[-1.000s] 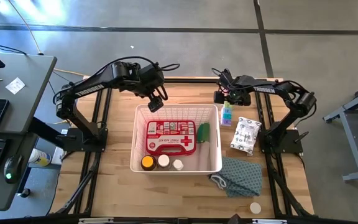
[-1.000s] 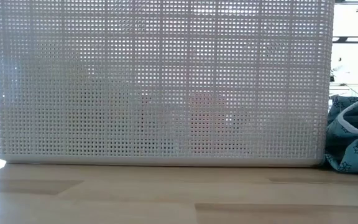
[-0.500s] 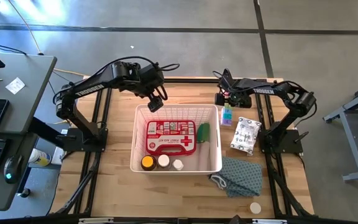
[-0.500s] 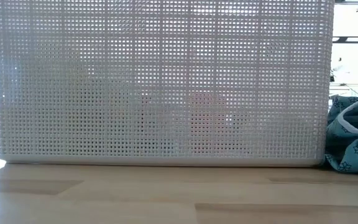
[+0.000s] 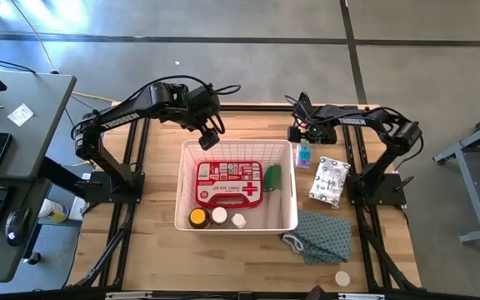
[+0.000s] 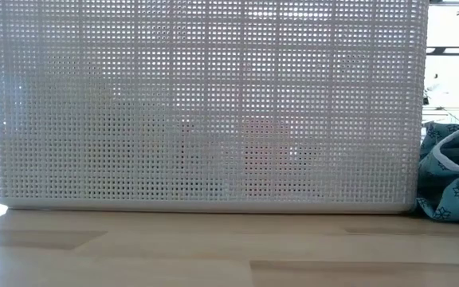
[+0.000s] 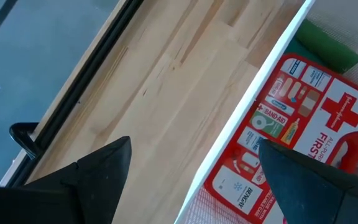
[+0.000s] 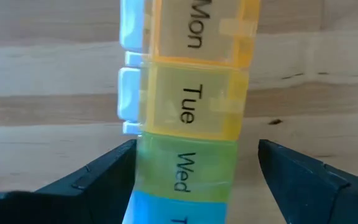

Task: Pick & place medical supplies in basket/bin
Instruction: Put the medicine organizer into the white container

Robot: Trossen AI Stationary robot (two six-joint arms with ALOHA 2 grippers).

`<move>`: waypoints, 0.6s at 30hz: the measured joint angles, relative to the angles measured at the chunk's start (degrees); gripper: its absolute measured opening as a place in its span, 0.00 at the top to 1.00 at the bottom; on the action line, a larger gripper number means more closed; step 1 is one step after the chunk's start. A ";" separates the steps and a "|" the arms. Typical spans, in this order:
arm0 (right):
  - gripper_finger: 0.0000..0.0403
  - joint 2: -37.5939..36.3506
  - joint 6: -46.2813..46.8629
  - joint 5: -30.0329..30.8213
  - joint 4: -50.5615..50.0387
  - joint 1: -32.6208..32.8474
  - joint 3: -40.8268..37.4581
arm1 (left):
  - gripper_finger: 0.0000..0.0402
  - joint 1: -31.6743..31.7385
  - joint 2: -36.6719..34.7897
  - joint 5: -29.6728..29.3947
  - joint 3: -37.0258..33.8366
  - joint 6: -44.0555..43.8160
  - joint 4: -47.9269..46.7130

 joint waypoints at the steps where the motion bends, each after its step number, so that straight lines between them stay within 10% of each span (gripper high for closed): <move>1: 0.21 0.36 -0.09 -0.63 -0.02 -0.25 0.00 | 0.04 0.00 0.00 0.00 0.00 -0.17 -0.01; 18: 0.49 0.88 -6.41 -2.90 0.60 -0.76 0.00 | 0.04 -0.02 0.00 0.63 0.00 -2.22 -0.54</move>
